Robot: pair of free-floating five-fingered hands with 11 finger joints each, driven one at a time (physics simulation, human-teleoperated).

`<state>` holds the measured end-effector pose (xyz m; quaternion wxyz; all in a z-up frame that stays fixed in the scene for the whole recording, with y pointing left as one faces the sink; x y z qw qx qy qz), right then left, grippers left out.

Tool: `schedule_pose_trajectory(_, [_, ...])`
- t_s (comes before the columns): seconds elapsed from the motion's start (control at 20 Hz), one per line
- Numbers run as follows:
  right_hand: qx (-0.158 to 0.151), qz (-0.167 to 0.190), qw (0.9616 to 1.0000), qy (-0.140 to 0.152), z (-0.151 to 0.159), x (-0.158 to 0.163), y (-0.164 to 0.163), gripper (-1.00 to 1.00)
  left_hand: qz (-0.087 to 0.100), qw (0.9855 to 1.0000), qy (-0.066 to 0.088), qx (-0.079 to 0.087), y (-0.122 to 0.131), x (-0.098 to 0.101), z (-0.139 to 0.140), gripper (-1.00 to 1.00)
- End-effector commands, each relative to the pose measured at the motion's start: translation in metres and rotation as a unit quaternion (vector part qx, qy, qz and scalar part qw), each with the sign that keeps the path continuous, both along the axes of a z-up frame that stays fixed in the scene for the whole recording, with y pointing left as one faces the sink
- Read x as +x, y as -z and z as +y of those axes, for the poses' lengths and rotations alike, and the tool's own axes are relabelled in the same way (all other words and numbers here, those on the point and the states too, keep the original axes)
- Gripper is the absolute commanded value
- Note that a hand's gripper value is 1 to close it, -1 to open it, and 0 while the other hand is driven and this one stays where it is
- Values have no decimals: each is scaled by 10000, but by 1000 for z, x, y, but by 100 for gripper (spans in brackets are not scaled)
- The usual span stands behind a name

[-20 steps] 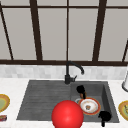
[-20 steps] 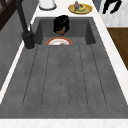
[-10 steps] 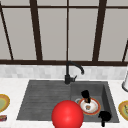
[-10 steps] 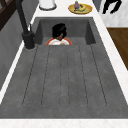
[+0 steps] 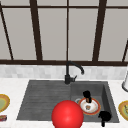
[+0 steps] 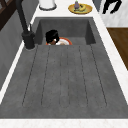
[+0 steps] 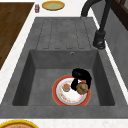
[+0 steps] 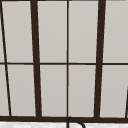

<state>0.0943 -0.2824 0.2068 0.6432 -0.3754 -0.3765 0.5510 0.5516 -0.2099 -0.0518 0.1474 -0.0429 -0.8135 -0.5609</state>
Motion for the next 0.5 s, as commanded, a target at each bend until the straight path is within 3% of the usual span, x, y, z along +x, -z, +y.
schedule_pose_trajectory(0.0, [0,0,10000,0,0,0,0,0,-44,9999,106,87,31,21,-12,100])
schedule_pose_trajectory(0.05, [0,0,10000,0,0,0,0,0,12,10000,50,30,30,22,-7,100])
schedule_pose_trajectory(0.2, [0,0,10000,0,0,0,0,0,63,9999,125,-101,28,29,-2,100])
schedule_pose_trajectory(0.25, [0,0,10000,0,0,0,0,0,67,9997,141,-166,26,24,1,100])
schedule_pose_trajectory(0.3, [0,0,10000,0,0,0,0,0,112,9997,181,-91,28,17,-4,100])
schedule_pose_trajectory(0.35, [0,0,10000,0,0,0,0,0,213,9996,153,-113,28,6,-5,100])
schedule_pose_trajectory(0.45, [0,0,10000,0,0,0,0,0,230,9996,130,-96,14,-15,-1,100])
